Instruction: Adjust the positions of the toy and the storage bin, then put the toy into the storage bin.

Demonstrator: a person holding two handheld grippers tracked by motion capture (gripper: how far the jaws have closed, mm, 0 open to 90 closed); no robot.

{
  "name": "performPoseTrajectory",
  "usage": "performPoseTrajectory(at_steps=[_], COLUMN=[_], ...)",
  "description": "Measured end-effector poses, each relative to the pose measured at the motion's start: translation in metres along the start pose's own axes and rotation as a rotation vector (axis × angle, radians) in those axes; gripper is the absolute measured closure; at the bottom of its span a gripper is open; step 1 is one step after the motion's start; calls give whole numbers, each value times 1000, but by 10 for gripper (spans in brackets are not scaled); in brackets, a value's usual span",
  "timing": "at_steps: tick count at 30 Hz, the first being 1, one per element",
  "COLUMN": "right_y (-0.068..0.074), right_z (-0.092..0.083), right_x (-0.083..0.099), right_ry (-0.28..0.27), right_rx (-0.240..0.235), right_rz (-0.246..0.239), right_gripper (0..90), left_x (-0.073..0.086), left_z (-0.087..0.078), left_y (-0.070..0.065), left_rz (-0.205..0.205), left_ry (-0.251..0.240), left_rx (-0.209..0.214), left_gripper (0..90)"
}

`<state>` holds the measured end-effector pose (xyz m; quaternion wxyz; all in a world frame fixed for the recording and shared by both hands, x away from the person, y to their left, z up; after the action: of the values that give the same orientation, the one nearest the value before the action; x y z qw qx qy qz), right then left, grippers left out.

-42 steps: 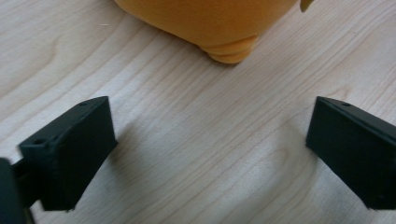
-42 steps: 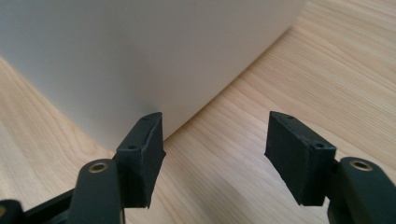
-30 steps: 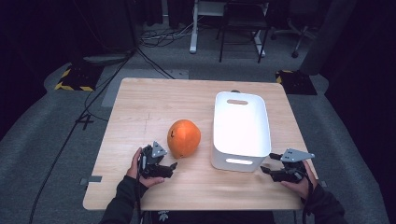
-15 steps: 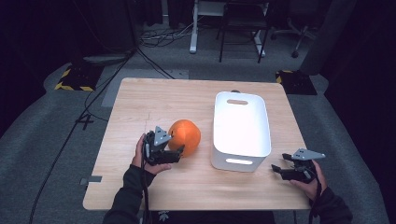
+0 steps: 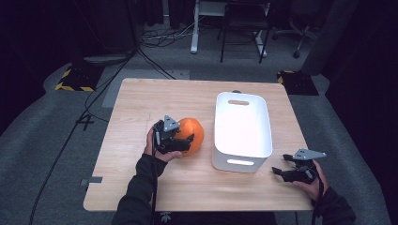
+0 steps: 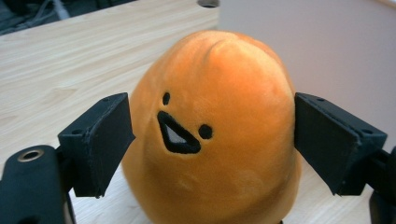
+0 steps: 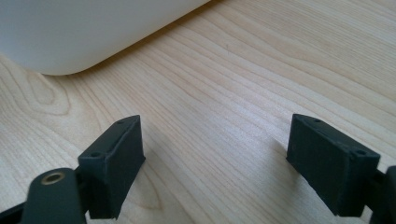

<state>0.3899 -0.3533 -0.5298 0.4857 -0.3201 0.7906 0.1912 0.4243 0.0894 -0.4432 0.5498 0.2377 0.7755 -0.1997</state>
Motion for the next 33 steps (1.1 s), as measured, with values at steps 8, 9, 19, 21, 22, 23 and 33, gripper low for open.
performPoseTrajectory(at_steps=[8,9,19,21,22,23,33], right_y=[0,0,0,0,0,0,-1], right_z=[0,0,1,1,1,1,2], right_x=[0,0,-1,-1,-1,-1,-1], right_ry=[-1,-1,-4,-4,-4,-4,1], right_rx=[-2,-2,-2,-2,-2,-2,-1], right_rz=[3,3,3,4,3,4,0], right_gripper=[186,186,184,184,184,184,184], left_x=[-2,-2,7,7,7,8,8], left_z=[10,12,12,10,8,7,0], left_y=[-14,-14,-7,-8,-7,-7,0], left_rz=[72,74,146,161,182,180,164], left_ry=[29,32,104,109,108,106,81], left_rx=[3,-4,-19,-15,-16,-12,14], left_gripper=[149,149,348,416,446,470,547])
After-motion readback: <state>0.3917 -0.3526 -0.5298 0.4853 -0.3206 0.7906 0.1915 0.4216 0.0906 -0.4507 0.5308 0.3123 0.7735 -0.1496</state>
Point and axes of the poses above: each handheld gripper's, and its own axes: z roughly forward along the jaws, x roughly out of its underside, y roughly to its left, the point moved 4 cm from there along z, roughly forward along the jaws, and after that the axes turned 15 degrees about -y, right-handed, at the moved point
